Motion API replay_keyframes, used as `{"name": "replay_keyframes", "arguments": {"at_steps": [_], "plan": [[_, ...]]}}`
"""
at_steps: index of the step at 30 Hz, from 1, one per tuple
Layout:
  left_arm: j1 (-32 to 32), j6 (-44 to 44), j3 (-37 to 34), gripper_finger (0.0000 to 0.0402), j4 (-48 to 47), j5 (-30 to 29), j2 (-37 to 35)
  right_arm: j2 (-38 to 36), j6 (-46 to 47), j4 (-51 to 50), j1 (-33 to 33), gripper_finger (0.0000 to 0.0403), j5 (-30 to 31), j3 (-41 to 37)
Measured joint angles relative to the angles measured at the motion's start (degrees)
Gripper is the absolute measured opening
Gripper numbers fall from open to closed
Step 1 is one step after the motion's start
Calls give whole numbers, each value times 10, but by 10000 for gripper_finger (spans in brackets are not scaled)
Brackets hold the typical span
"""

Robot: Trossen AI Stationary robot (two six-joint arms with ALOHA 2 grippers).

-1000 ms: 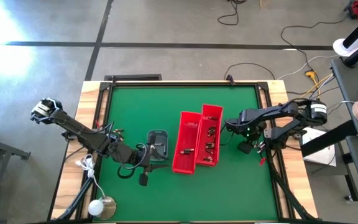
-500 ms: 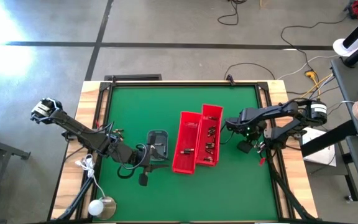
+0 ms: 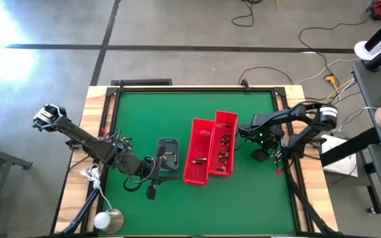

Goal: Sort batteries
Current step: Put the black battery into the right gray bin

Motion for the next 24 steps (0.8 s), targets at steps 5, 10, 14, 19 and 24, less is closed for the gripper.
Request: {"name": "replay_keyframes", "arguments": {"at_steps": [5, 10, 14, 19, 24], "plan": [[-7, 5, 0, 73, -7, 0, 0, 30, -16, -11, 0, 262, -7, 2], [-7, 12, 0, 73, -8, -1, 0, 28, -18, -13, 0, 264, -8, 1], [-7, 14, 0, 73, -8, -2, 0, 24, -25, -11, 1, 257, -5, 4], [-7, 14, 0, 73, -8, -2, 0, 8, -32, -12, 2, 252, 19, 18], [-7, 10, 0, 73, -7, -3, 0, 0, -38, -10, 1, 263, 29, 18]]}}
